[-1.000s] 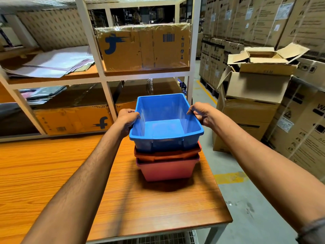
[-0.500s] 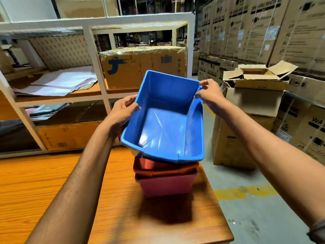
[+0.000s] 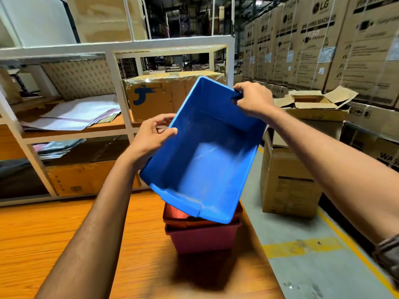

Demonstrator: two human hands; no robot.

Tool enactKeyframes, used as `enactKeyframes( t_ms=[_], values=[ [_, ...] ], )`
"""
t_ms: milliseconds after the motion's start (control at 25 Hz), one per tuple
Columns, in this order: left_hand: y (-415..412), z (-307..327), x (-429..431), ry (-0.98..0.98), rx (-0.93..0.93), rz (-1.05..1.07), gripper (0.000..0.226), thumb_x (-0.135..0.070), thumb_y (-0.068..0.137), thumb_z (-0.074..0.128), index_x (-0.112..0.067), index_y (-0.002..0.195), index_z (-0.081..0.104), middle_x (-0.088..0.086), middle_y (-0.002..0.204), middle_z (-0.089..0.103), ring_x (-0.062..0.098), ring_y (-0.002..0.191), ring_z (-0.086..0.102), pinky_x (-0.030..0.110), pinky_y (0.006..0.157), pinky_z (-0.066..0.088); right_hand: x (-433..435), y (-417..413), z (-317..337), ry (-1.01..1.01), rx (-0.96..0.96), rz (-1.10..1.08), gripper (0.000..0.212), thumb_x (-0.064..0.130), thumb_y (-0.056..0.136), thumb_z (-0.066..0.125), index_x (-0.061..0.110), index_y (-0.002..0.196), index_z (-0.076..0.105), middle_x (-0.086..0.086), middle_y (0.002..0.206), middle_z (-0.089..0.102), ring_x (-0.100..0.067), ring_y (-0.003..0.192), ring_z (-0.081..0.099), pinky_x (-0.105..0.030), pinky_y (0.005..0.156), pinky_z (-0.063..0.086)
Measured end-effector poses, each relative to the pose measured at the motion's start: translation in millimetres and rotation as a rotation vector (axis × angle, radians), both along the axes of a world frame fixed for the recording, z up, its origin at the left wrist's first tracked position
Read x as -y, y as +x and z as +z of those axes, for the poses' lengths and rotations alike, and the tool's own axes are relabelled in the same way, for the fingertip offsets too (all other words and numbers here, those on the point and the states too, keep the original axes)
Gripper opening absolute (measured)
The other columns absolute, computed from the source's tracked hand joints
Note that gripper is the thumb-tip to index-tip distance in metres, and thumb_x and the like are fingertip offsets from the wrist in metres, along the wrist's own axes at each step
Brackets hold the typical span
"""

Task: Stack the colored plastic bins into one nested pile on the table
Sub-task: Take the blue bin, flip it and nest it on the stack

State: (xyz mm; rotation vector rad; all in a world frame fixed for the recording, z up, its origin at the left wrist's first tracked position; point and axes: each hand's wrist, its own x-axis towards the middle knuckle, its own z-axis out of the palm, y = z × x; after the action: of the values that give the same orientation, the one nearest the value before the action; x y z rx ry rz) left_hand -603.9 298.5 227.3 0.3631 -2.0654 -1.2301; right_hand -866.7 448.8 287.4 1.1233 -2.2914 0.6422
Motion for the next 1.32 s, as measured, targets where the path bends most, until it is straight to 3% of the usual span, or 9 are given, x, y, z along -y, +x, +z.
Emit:
enactKeyframes(
  t_ms=[280,440,560,680,800,920,1000,1120,1320],
  values=[
    [-4,20,-26,-0.372,-0.252,0.605,0.030,-0.017,0.091,0.061,-0.030,0.118,0.065,-0.006,0.112,0.058,0.013,0.108,0.057,0.032,0.090,0.051,-21,-5,-10,-0.283,0.224,-0.241,0.028,0.022,0.083,0.059,0.019,0.108,0.071,-0.013,0.109,0.074,-0.040,0.104,0.066,-0.037,0.077,0.045],
    [-14,2,-40,-0.396,-0.314,0.766,0.028,-0.020,0.089,0.062,-0.026,0.117,0.063,-0.003,0.110,0.056,0.008,0.101,0.047,0.011,0.083,0.032,-32,3,-36,-0.458,0.570,-0.198,0.010,0.015,0.078,0.055,0.015,0.087,0.058,-0.011,0.092,0.059,-0.033,0.087,0.057,-0.034,0.068,0.039],
    [-23,-14,-42,-0.243,-0.371,0.803,0.038,-0.021,0.085,0.068,-0.018,0.121,0.056,0.007,0.122,0.049,0.016,0.106,0.051,0.013,0.087,0.034,-27,19,-56,-0.681,0.927,-0.041,0.017,0.003,0.084,0.055,0.004,0.100,0.060,-0.017,0.105,0.065,-0.029,0.093,0.065,-0.036,0.073,0.052],
    [-37,-24,-44,0.078,-0.329,0.611,0.057,-0.033,0.091,0.071,-0.011,0.131,0.038,0.014,0.131,0.049,0.027,0.115,0.059,0.039,0.100,0.051,-19,45,-73,-0.788,1.164,0.098,0.038,-0.007,0.088,0.049,-0.004,0.126,0.050,-0.023,0.124,0.063,-0.038,0.105,0.069,-0.042,0.065,0.059],
    [-46,-30,-47,0.289,-0.292,0.500,0.066,-0.034,0.095,0.067,-0.008,0.142,0.029,0.015,0.142,0.051,0.027,0.125,0.057,0.044,0.107,0.048,-17,74,-89,-0.807,1.174,0.150,0.033,-0.007,0.087,0.051,0.004,0.116,0.039,-0.015,0.115,0.057,-0.035,0.104,0.067,-0.036,0.056,0.057],
    [-43,-36,-46,0.227,-0.386,0.610,0.049,-0.013,0.091,0.062,-0.004,0.132,0.036,0.015,0.127,0.055,0.026,0.109,0.059,0.035,0.094,0.052,-20,88,-107,-0.821,1.198,0.171,0.038,0.000,0.086,0.061,0.011,0.112,0.036,-0.011,0.113,0.056,-0.032,0.106,0.066,-0.050,0.079,0.063],
    [-36,-38,-44,0.174,-0.419,0.632,0.039,-0.009,0.090,0.057,-0.004,0.124,0.039,0.012,0.118,0.054,0.020,0.096,0.055,0.024,0.080,0.052,-29,86,-112,-0.806,1.052,0.064,0.049,0.014,0.083,0.070,0.011,0.117,0.036,-0.015,0.126,0.055,-0.033,0.115,0.062,-0.052,0.095,0.055],
    [-24,-40,-34,0.177,-0.427,0.549,0.030,-0.006,0.093,0.050,-0.011,0.120,0.038,0.014,0.120,0.054,0.017,0.094,0.055,0.029,0.077,0.050,-44,78,-111,-0.644,0.728,-0.051,0.075,0.029,0.081,0.073,0.014,0.142,0.032,-0.013,0.144,0.045,-0.033,0.133,0.043,-0.046,0.109,0.041],
    [-10,-61,-21,0.142,-0.373,0.480,0.033,-0.015,0.100,0.049,-0.023,0.131,0.043,0.007,0.129,0.057,0.016,0.107,0.060,0.026,0.082,0.052,-54,78,-94,-0.435,0.653,0.243,0.046,0.010,0.089,0.069,0.019,0.133,0.060,0.001,0.126,0.067,-0.016,0.108,0.063,-0.022,0.079,0.052]
  ],
)
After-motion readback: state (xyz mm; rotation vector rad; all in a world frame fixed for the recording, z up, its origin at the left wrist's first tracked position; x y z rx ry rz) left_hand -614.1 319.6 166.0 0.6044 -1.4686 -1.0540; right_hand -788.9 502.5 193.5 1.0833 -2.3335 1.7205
